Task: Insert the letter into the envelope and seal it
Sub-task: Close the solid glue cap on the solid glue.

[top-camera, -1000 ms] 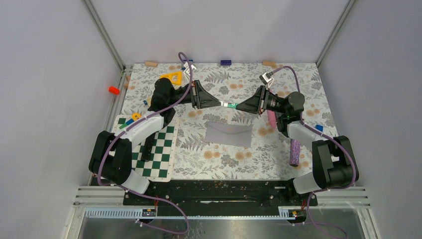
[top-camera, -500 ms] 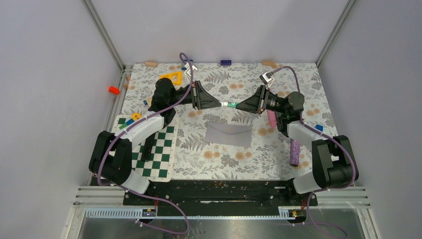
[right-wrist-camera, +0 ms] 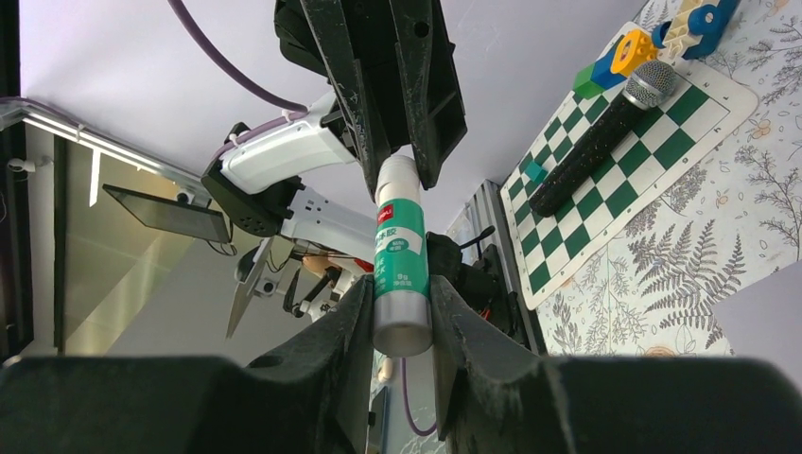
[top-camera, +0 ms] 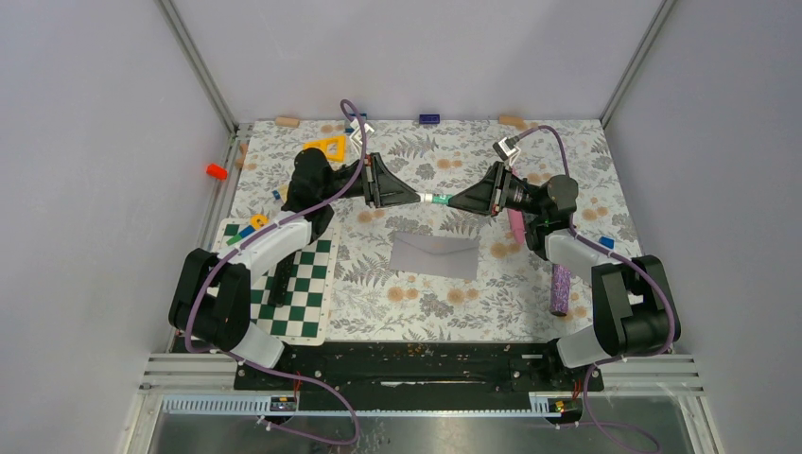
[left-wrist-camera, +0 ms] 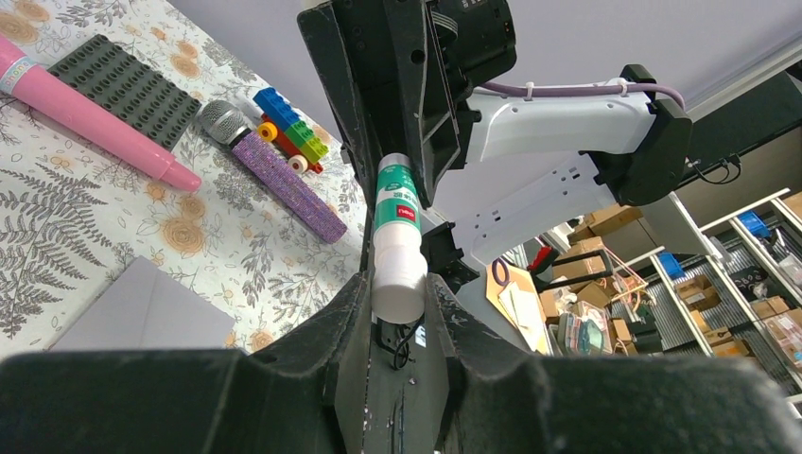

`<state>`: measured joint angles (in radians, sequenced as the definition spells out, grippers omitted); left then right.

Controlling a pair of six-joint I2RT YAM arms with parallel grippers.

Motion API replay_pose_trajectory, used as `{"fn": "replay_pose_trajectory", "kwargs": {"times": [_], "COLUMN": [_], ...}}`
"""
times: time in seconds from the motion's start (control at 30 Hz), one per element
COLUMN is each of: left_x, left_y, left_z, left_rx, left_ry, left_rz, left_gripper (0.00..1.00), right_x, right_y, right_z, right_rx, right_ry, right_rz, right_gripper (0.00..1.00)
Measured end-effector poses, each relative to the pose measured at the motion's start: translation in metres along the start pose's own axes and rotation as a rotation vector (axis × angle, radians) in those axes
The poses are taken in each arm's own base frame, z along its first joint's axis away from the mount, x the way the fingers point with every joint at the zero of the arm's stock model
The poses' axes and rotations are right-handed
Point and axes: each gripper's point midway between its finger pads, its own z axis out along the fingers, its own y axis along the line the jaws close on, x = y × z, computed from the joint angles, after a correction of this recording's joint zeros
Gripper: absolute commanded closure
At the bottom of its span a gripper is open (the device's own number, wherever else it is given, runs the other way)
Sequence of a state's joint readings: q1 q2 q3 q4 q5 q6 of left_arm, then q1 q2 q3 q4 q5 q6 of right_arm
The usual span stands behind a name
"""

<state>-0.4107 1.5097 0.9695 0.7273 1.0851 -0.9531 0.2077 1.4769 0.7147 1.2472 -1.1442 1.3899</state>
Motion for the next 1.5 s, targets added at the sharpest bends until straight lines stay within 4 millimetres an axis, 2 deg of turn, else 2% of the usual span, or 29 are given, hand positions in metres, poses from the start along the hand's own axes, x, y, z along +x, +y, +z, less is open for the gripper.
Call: {"fn": "replay_pose_trajectory", "kwargs": {"times": [0.9,1.23,1.5], "left_x": [-0.0027,-0.005,-0.0035], "left_y": [0.0061,0.0009,0.0015], "left_z": [-0.0063,-0.0062,-0.0054], "left_rx": [-0.015,0.002,0.004], "left_ry": [-0.012,-0.022,-0.017], "left_rz": [0.007,0.001,0.003], "left_gripper": [1.0,1.0,1.0], "right_x": [0.0018,0.0019,0.0026], "right_y": [0.0053,-0.0014,0.0004], "right_z": [0.0023,0.0029,0.0036], "right_rx": [-0.022,-0.015,-0.022], "right_ry": [0.006,0.008,0.01], "right_rz": [0.003,0.02,0.016], "right_gripper": [0.89,0.89,0.89]}}
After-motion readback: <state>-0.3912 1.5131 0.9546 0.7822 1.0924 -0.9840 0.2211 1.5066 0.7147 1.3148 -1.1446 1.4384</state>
